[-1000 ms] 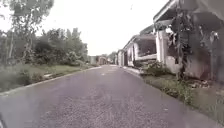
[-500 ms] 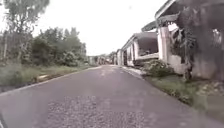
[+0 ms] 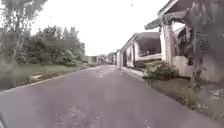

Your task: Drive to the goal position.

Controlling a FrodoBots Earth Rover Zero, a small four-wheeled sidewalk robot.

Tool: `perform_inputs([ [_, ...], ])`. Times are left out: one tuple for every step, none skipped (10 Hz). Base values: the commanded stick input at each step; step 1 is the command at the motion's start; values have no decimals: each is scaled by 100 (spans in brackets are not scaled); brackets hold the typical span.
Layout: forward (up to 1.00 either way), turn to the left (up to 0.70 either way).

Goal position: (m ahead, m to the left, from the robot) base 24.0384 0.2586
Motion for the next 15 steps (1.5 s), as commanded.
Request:
perform_inputs([
  [70, 0],
  [70, 0],
  [70, 0],
  [70, 0],
  [70, 0],
  [70, 0],
  [70, 0],
  [70, 0],
  [70, 0],
  [70, 0],
  [70, 0],
  [70, 0],
  [70, 0],
  [70, 0],
  [70, 0],
])
